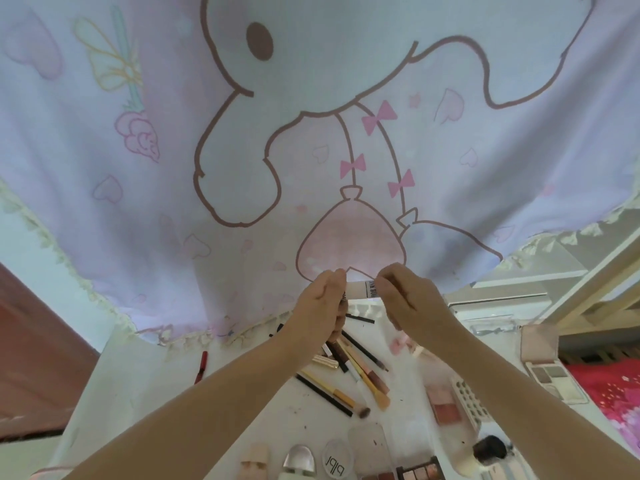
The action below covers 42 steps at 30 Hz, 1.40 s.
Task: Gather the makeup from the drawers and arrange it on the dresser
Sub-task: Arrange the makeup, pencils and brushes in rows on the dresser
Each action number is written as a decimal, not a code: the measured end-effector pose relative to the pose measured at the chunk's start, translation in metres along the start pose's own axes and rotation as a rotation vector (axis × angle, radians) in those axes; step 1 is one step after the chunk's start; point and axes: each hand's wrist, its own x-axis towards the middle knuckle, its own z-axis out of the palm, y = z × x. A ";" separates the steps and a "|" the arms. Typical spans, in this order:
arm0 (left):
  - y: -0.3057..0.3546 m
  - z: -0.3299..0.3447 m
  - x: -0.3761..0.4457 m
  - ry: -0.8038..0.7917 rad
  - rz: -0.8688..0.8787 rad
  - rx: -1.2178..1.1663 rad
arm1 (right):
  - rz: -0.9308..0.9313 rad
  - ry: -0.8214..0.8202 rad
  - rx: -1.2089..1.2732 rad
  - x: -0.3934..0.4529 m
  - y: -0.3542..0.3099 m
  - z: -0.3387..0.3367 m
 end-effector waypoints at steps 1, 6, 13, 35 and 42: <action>0.002 -0.003 0.001 0.023 0.029 0.101 | 0.063 -0.072 0.087 -0.002 0.001 -0.003; 0.008 -0.018 -0.004 -0.012 0.086 0.269 | -0.058 -0.150 0.277 -0.006 -0.002 -0.021; 0.014 -0.016 -0.007 0.078 0.161 0.278 | 0.110 -0.205 0.283 0.004 -0.016 -0.022; 0.021 -0.017 -0.001 0.131 0.090 0.168 | 0.061 -0.155 0.309 0.012 -0.021 -0.027; 0.016 -0.019 0.000 0.116 0.069 0.161 | 0.125 -0.200 0.417 0.012 -0.017 -0.021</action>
